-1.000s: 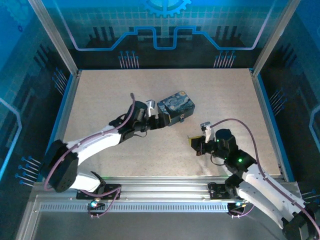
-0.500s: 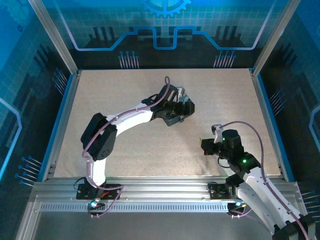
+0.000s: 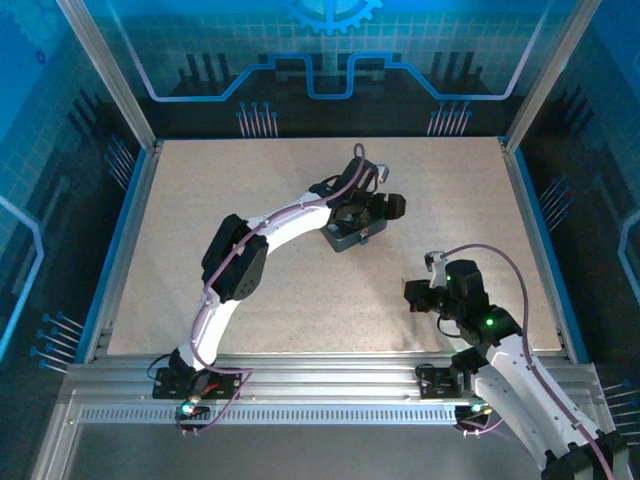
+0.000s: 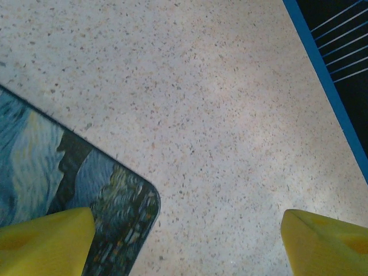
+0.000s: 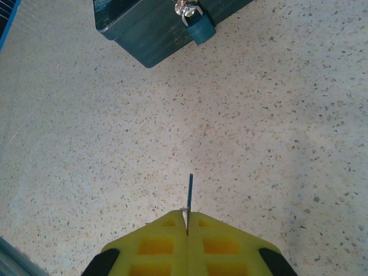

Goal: Unlock the padlock with the key

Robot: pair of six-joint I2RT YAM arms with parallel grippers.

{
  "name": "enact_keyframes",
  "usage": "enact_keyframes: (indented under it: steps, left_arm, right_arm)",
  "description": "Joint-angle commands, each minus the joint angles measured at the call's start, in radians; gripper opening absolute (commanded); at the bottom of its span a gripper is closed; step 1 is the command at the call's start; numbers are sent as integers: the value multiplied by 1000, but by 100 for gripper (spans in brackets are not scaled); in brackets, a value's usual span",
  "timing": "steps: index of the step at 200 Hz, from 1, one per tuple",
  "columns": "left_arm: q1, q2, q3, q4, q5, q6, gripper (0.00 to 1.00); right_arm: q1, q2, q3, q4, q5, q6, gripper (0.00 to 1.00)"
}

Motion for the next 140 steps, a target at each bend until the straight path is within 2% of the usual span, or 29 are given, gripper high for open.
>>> enact_keyframes:
  steps: [1, 86, 140]
  left_arm:
    - [-4, 48, 76, -75, -9, 37, 86]
    - [-11, 65, 90, -170, -8, 59, 86]
    - [-30, -30, -50, -149, 14, 87, 85]
  right_arm:
    - [-17, -1, 2, -20, -20, -10, 0]
    - [-21, 8, 19, -46, -21, -32, 0]
    - [-26, 18, 31, -53, -60, -50, 0]
